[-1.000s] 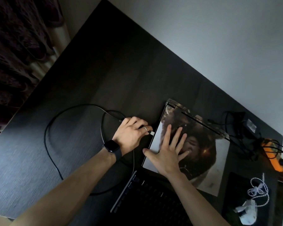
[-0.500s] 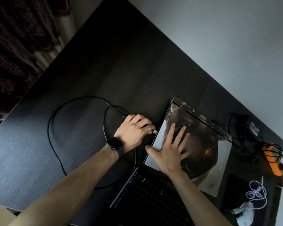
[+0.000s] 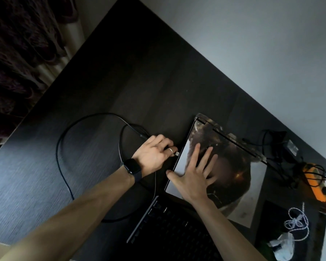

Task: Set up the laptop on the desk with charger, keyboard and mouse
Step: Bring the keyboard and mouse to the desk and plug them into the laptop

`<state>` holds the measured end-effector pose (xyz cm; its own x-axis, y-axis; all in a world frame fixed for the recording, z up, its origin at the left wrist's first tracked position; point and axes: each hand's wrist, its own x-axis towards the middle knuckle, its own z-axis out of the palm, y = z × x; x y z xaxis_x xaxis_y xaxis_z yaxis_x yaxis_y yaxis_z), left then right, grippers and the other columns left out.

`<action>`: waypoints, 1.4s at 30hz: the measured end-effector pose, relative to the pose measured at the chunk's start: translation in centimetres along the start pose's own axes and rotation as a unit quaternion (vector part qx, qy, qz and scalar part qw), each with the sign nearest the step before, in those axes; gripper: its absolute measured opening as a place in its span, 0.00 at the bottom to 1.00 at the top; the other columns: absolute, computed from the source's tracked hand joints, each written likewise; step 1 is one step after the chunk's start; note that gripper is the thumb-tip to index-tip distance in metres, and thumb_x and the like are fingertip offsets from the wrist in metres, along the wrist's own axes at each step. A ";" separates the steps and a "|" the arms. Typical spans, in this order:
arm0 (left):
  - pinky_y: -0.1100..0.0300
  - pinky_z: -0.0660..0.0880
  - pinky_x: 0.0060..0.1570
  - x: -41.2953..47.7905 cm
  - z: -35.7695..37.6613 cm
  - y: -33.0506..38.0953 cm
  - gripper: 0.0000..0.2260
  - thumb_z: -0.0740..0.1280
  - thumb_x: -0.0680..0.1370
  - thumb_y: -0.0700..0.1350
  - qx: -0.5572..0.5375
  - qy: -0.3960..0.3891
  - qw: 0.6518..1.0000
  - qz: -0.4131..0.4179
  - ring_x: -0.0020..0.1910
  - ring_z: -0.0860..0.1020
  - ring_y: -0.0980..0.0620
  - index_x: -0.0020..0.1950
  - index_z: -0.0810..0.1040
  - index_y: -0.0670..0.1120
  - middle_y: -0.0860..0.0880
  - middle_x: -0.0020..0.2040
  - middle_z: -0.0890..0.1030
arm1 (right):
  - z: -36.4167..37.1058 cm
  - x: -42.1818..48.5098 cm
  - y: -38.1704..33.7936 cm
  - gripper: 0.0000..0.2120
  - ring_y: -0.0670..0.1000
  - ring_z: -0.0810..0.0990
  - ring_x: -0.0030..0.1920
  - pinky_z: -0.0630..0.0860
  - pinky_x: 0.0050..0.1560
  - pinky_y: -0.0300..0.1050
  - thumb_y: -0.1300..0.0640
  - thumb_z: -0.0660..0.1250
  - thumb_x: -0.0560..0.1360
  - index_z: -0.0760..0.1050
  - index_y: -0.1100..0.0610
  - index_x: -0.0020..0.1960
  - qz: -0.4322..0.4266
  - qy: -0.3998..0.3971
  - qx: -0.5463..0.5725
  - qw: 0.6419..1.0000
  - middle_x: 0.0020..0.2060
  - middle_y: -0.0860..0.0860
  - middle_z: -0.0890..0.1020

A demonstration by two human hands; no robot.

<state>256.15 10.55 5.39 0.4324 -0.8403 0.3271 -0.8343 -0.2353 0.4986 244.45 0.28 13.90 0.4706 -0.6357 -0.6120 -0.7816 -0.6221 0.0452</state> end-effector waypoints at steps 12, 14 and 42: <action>0.55 0.76 0.47 0.5 -0.5 -1.0 0.13 0.64 0.79 0.48 0.030 0.001 0.997 0.066 0.49 0.75 0.48 0.58 0.82 0.45 0.47 0.50 0.80 | 0.1 0.1 0.2 0.65 0.60 0.21 0.73 0.41 0.69 0.79 0.25 0.66 0.61 0.19 0.44 0.73 -0.005 -0.002 0.000 1.000 0.72 0.53 0.19; 0.54 0.78 0.47 0.2 -0.6 -1.2 0.14 0.65 0.79 0.50 0.013 0.019 0.999 0.042 0.50 0.75 0.49 0.59 0.82 0.44 0.47 0.50 0.81 | -0.1 0.1 0.2 0.65 0.60 0.21 0.73 0.41 0.69 0.79 0.24 0.66 0.61 0.18 0.44 0.72 -0.006 -0.003 -0.001 1.000 0.71 0.53 0.19; 0.53 0.58 0.61 1.6 -1.8 1.7 0.13 0.58 0.81 0.50 -0.033 -0.104 0.972 -0.208 0.63 0.65 0.52 0.53 0.80 0.47 0.57 0.62 0.71 | 0.0 -0.1 0.2 0.66 0.61 0.23 0.74 0.40 0.68 0.79 0.26 0.67 0.61 0.18 0.44 0.72 -0.009 0.000 0.009 1.000 0.73 0.54 0.22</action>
<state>256.08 9.68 8.24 0.6444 -0.7605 -0.0797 -0.5746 -0.5503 0.6059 244.29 0.23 13.92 0.4845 -0.6249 -0.6122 -0.7807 -0.6246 0.0197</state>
